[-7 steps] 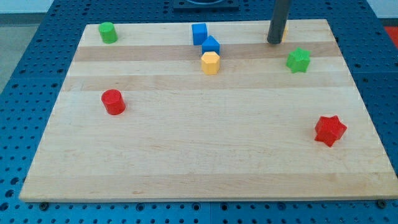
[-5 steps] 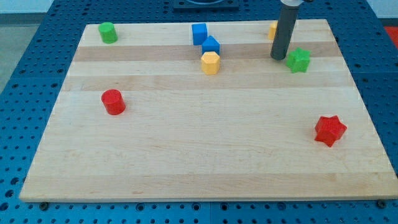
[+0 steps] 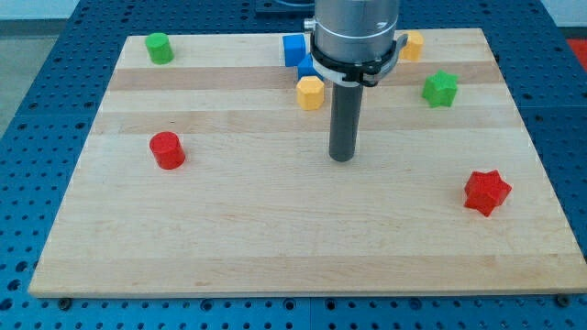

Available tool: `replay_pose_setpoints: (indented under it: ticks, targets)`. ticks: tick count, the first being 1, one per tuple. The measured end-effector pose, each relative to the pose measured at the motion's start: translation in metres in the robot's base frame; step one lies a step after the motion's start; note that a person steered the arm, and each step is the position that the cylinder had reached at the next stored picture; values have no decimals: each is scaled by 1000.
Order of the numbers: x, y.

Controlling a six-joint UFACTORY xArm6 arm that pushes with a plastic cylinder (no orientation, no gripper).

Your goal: Move the red circle to the center left of the board

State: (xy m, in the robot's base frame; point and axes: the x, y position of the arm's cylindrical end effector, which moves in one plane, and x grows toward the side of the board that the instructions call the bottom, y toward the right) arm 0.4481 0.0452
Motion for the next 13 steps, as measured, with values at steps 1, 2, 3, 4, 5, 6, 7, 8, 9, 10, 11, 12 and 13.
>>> replay_pose_setpoints:
  ticks: [1, 2, 3, 4, 5, 6, 7, 8, 9, 10, 11, 12, 13]
  targets:
    - [0, 0]
    - [7, -9]
    - [22, -46]
    - [26, -118]
    - [26, -194]
    - [26, -197]
    - [20, -206]
    - [9, -221]
    - [0, -234]
    - [-5, -247]
    - [-5, -253]
    - [-13, -256]
    - [-14, -235]
